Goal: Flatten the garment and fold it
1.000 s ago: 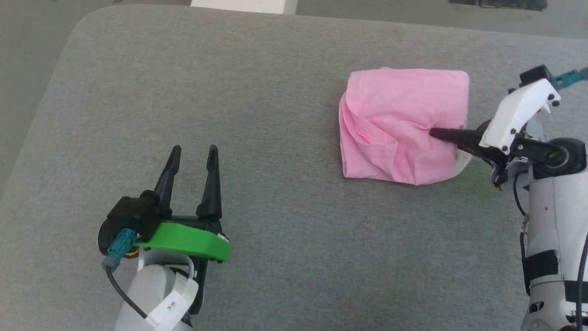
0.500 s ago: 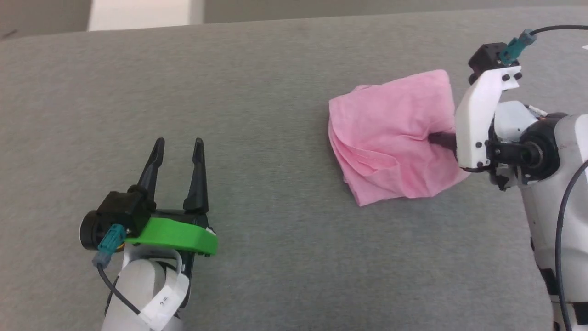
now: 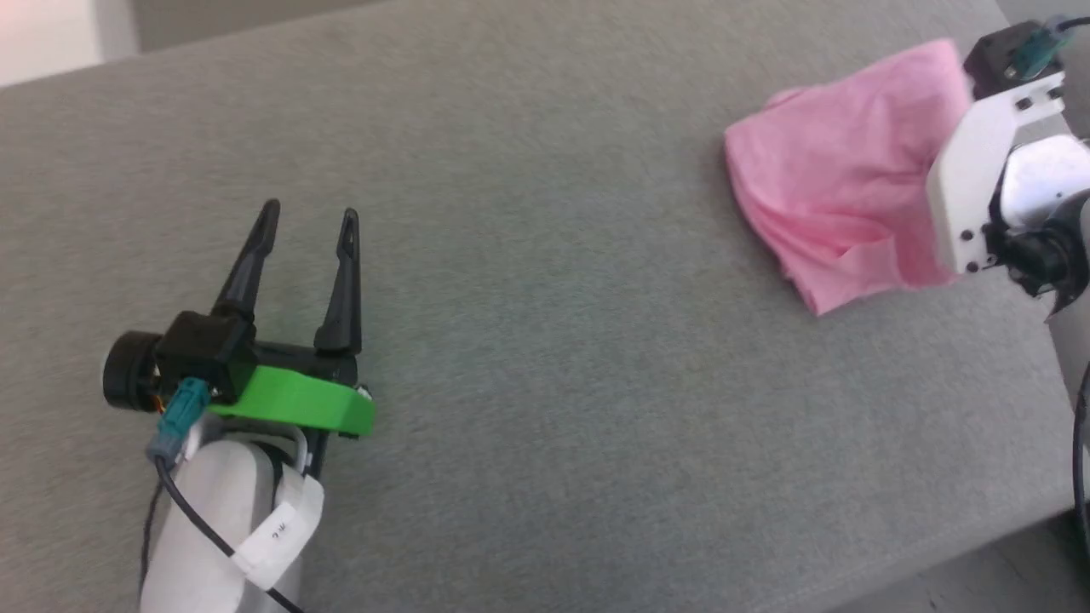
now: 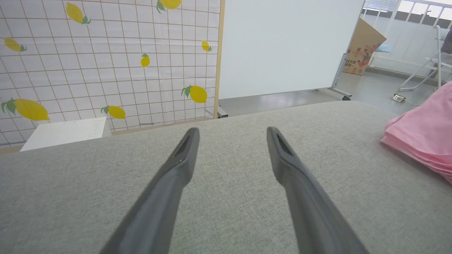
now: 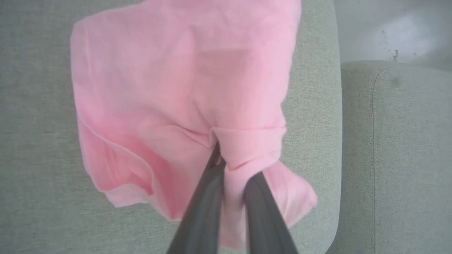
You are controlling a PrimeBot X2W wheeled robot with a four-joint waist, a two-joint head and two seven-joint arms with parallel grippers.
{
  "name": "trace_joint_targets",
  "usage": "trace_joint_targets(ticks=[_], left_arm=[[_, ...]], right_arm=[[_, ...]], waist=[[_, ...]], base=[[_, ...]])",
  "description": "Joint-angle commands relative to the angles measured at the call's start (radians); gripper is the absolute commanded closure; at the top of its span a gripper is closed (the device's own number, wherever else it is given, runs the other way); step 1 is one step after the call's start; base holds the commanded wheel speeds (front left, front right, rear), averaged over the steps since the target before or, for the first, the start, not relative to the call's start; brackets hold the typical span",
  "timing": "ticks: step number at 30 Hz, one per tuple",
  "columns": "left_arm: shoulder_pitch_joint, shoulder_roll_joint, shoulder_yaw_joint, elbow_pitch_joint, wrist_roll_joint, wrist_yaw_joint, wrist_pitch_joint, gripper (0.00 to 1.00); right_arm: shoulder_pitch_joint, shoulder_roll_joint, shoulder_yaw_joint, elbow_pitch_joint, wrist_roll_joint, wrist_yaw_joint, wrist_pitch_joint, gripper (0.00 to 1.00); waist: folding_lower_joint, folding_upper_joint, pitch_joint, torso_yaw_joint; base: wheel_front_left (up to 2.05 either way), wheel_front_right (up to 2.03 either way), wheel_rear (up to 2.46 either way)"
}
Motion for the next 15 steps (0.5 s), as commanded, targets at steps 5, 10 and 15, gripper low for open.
trace_joint_targets(ticks=[5, 10, 15], left_arm=[[-0.042, 0.049, -0.011, -0.024, 0.027, -0.006, 0.003, 0.0], [-0.056, 0.081, -0.016, -0.066, 0.034, -0.006, 0.029, 0.0], [-0.05, 0.097, -0.017, -0.096, 0.034, -0.003, 0.048, 0.0]], right_arm=[[-0.063, 0.001, -0.049, 0.101, -0.105, -0.001, -0.13, 1.0], [-0.111, 0.016, -0.128, 0.195, -0.233, -0.001, -0.258, 1.0], [-0.138, 0.036, -0.244, 0.266, -0.395, -0.001, -0.337, 1.0]], waist=[[0.0, -0.0001, 0.143, -0.109], [0.0, -0.0001, 0.185, -0.109], [0.0, -0.0001, 0.193, -0.091]], base=[[0.0, 0.0, 0.0], [0.0, 0.0, 0.0], [0.0, 0.0, 0.0]])
